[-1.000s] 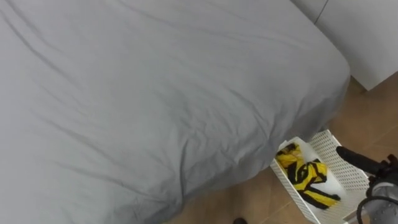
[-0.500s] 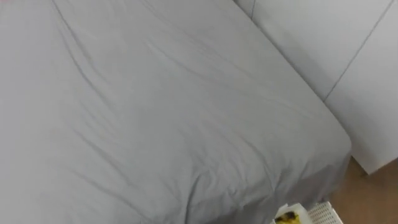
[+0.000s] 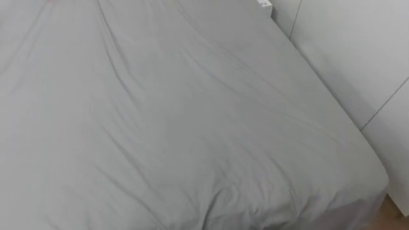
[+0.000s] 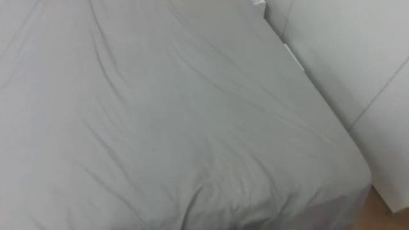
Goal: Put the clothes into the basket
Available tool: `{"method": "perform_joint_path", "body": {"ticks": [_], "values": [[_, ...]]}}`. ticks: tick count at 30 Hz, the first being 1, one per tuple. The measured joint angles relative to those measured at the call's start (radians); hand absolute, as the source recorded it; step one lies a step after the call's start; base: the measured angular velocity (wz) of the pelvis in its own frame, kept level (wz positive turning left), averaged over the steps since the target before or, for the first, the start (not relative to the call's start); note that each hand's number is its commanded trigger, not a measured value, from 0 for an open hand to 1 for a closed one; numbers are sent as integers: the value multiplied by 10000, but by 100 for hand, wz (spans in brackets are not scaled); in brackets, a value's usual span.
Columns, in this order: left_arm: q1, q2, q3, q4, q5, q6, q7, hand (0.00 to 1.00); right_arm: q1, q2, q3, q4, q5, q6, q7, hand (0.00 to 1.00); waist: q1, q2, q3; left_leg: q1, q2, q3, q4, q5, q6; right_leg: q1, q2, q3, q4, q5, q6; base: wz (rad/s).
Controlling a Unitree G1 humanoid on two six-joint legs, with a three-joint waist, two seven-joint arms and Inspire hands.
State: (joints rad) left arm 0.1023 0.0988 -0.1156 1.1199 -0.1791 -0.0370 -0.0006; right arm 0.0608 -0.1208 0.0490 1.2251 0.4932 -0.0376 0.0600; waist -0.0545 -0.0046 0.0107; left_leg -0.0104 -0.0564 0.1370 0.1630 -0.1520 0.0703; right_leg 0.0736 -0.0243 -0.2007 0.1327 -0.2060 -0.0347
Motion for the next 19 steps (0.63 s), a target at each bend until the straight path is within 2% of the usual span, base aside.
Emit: {"method": "perform_joint_path", "body": {"ticks": [3,6,10,19], "values": [[4,-92,94,0,-8,-3,2,0,-26,25,101,-6,-342,113,175,0,98,-37,8,33,-75,-137,3,0,0,119,-63,-224,-18,-59,45,19],[17,-87,164,1,-31,-12,4,0,-100,55,253,-8,-408,180,171,0,318,-108,10,63,-107,-227,3,-2,3,167,-91,-266,-6,-70,55,8],[48,-81,328,0,173,-61,21,0,-197,100,391,-7,-931,185,165,0,366,-174,2,72,-123,-378,36,-15,26,291,-92,-380,-2,-71,56,10],[50,-88,461,0,359,-61,19,0,-100,96,464,-14,-1061,186,193,0,350,-112,-14,24,-154,-523,117,-39,59,396,-99,-502,-10,-109,90,5]]}}
